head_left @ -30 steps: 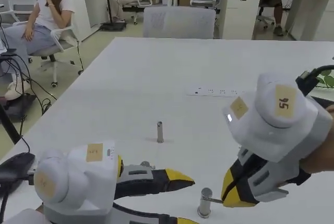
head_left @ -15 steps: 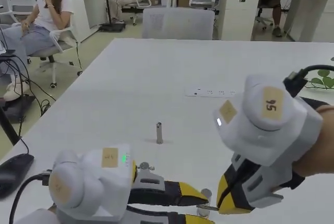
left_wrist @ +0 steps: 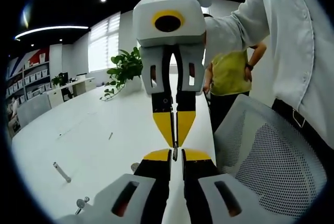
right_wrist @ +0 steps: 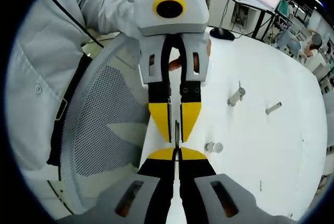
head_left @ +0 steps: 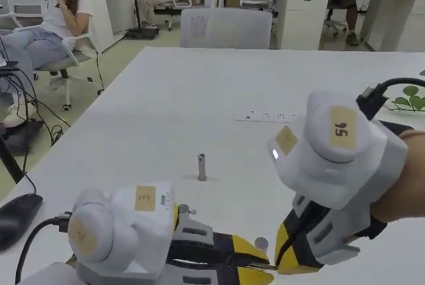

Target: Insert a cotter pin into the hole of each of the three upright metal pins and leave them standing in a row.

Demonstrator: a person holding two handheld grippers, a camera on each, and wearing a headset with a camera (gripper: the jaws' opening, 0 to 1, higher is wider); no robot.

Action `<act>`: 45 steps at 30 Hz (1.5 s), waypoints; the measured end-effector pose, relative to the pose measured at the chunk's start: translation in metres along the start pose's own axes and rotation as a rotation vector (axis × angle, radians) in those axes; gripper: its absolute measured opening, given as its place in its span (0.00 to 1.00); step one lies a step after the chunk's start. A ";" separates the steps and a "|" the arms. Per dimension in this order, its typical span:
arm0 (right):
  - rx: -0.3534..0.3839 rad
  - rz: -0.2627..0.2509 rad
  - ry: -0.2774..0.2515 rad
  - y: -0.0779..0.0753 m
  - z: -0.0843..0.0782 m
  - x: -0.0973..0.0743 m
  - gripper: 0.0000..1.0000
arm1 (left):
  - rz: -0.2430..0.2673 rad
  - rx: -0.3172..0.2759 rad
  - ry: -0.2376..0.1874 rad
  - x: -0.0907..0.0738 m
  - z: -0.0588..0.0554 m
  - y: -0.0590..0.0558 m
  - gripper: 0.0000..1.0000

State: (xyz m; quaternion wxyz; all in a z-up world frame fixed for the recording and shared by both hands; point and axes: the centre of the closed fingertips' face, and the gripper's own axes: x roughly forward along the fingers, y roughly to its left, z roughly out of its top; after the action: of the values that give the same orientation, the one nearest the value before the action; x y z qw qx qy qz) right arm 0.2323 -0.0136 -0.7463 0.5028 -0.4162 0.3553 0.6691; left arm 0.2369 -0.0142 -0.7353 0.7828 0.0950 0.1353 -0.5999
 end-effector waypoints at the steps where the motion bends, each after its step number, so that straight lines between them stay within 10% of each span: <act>1: 0.000 0.001 0.000 0.000 0.000 0.000 0.02 | 0.000 0.002 0.000 0.000 0.000 0.000 0.06; 36: -0.014 0.024 -0.018 0.003 -0.002 -0.001 0.12 | -0.033 -0.015 -0.002 -0.003 0.003 -0.002 0.00; 45: 0.035 0.107 -0.052 0.008 -0.011 -0.006 0.15 | -0.045 0.000 0.001 -0.007 0.003 -0.003 0.00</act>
State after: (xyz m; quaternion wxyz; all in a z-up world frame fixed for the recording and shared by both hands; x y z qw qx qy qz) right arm 0.2277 -0.0278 -0.7451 0.4826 -0.3701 0.3755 0.6993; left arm 0.2327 -0.0099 -0.7300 0.7692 0.0923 0.1375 -0.6172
